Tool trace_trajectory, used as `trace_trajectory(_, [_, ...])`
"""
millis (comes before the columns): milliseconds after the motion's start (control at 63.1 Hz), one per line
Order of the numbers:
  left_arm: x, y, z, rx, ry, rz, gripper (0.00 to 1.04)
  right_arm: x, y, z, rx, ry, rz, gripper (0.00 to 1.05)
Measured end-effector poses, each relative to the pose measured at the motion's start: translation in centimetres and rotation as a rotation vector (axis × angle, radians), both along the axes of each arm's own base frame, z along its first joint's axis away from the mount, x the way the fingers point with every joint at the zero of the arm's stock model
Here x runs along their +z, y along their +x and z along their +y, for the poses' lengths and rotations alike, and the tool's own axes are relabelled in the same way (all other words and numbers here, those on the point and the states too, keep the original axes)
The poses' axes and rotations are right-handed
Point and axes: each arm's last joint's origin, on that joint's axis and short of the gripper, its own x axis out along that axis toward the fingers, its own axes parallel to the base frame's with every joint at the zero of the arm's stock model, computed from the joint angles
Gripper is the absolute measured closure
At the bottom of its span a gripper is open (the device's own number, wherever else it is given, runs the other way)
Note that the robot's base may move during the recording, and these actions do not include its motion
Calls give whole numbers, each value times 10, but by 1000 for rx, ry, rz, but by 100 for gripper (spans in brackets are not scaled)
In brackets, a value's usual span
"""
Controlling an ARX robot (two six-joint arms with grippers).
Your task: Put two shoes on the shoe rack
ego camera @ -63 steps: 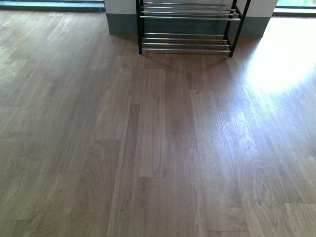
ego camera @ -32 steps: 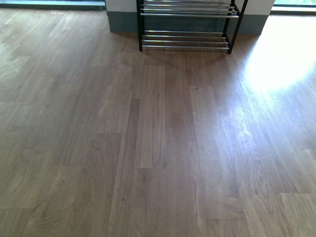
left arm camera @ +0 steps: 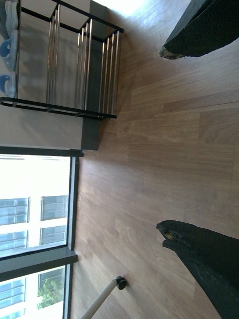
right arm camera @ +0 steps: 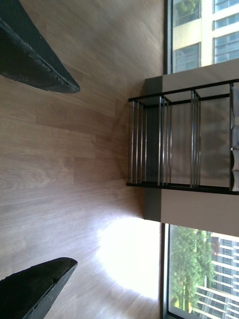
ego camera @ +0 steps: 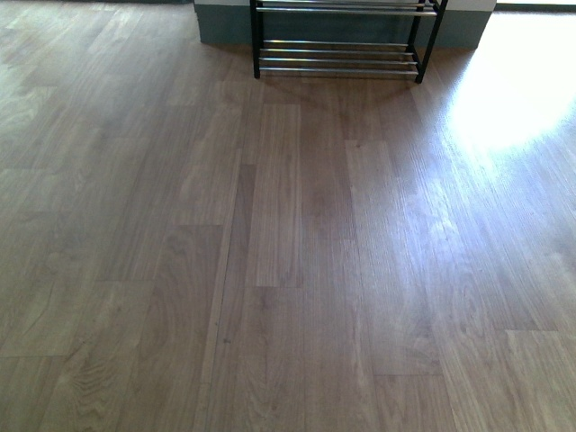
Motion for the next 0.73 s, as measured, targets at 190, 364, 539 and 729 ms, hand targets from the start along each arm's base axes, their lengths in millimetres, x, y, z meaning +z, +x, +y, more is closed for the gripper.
trace_trajectory(190, [0,0,0,0,0,0,9,0,0,0,0,0,0,9])
trace_trajectory(364, [0,0,0,0,0,0,9,0,0,0,0,0,0,9])
trace_trajectory(539, [0,0,0,0,0,0,9,0,0,0,0,0,0,9])
trace_trajectory(729, [0,0,0,0,0,0,9,0,0,0,0,0,0,9])
